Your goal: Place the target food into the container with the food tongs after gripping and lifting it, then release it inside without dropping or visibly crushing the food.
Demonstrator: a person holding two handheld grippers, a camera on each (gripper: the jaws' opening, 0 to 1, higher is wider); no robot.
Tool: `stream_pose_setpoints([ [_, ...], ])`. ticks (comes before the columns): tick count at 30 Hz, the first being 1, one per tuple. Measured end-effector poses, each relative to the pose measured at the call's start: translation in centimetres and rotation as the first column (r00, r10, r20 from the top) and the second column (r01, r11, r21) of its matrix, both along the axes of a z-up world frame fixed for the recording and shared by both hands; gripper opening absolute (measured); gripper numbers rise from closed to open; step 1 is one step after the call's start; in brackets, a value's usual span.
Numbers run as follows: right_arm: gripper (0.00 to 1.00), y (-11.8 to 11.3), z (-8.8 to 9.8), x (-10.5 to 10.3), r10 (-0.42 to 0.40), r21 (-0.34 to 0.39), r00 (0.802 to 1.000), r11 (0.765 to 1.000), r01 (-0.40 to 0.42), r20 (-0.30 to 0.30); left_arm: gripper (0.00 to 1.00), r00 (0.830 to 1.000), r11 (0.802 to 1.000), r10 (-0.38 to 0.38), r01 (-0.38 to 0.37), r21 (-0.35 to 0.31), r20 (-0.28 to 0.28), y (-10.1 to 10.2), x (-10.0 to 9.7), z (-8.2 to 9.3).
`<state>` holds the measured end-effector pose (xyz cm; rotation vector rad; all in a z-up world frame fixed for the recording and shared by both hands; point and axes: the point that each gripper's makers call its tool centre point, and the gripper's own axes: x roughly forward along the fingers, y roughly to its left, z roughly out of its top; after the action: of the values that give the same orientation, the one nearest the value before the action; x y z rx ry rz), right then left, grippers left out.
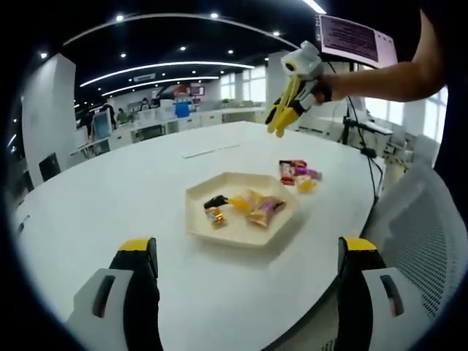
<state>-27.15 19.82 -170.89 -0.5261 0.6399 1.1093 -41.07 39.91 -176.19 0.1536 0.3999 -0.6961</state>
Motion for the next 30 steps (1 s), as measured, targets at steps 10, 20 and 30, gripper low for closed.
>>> stream_pose_setpoints([
  [10, 0.29, -3.5, 0.1, -0.5, -0.05, 0.007, 0.999, 0.999, 0.05, 0.006, 0.99, 1.0, 1.0, 0.001, -0.001, 0.007, -0.003, 0.0, 0.0, -0.1],
  [20, 0.29, -6.7, -0.6, -1.4, -0.073, -0.009, 0.997, 0.997, 0.073, -0.005, 0.99, 1.0, 1.0, -0.001, 0.002, 0.014, -0.009, 0.0, -0.1, -0.3],
  [30, 0.29, -7.8, -1.1, -1.7, -0.104, -0.001, 0.994, 0.995, 0.104, -0.02, 0.98, 1.0, 1.0, 0.0, 0.0, 0.013, -0.015, 0.0, -0.1, -0.4],
])
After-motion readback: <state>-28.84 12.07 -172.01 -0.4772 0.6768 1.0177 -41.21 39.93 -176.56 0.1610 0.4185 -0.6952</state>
